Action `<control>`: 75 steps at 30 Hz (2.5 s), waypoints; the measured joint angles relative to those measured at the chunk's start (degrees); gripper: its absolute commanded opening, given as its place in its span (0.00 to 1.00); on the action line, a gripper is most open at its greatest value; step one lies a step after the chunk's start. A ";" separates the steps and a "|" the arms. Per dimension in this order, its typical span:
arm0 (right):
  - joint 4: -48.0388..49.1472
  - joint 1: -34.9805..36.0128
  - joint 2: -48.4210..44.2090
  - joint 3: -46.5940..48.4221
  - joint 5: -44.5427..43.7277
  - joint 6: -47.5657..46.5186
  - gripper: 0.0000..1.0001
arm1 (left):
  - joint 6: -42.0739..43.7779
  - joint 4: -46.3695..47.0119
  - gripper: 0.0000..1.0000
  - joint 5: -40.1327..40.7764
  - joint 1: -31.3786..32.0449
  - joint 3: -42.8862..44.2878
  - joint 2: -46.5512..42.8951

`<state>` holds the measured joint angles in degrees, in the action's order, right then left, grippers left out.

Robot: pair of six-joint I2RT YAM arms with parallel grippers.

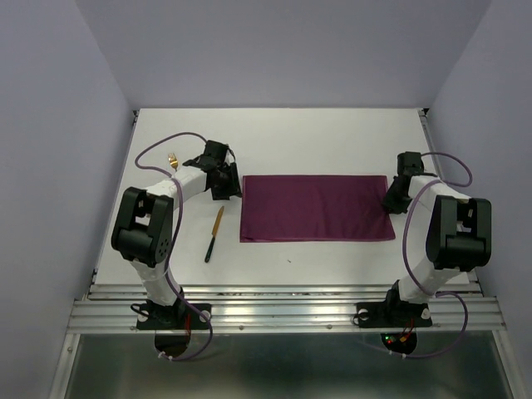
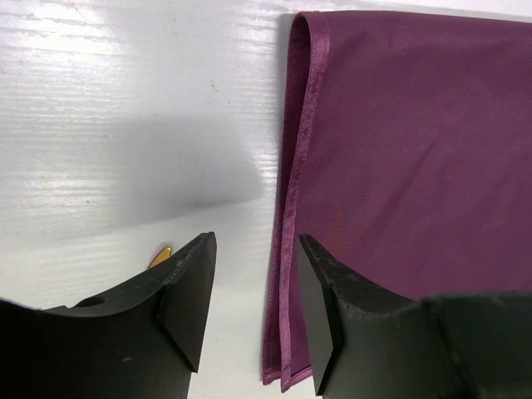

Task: Fold the napkin into a case and place the utensils inside
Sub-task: Pick up the rectangle-folded napkin from the center of the board, then fold the rectangle-folded napkin at the center of the board.

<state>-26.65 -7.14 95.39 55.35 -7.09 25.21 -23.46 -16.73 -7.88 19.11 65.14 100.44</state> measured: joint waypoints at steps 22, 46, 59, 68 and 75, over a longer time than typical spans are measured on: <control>1.31 0.33 -6.56 -1.64 1.09 -0.13 0.01 | -3.85 4.98 0.54 2.10 2.93 -0.98 3.76; -3.91 29.29 -10.71 9.38 0.85 11.78 0.01 | -5.20 8.87 0.50 -1.90 3.43 -2.14 4.13; -2.45 43.98 5.79 23.34 0.87 14.73 0.01 | -5.99 10.01 0.49 -3.76 3.43 -2.12 4.50; -0.85 49.37 16.11 32.59 3.30 15.52 0.01 | -6.64 9.81 0.49 -4.09 3.43 -2.14 4.50; 0.20 48.98 17.38 32.65 4.63 16.81 0.01 | -6.82 8.98 0.48 -3.54 3.43 -2.14 4.35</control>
<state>-26.46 41.85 112.77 88.01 -2.46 42.02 -30.28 -7.75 -11.42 22.55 63.00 104.79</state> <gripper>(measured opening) 0.033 0.482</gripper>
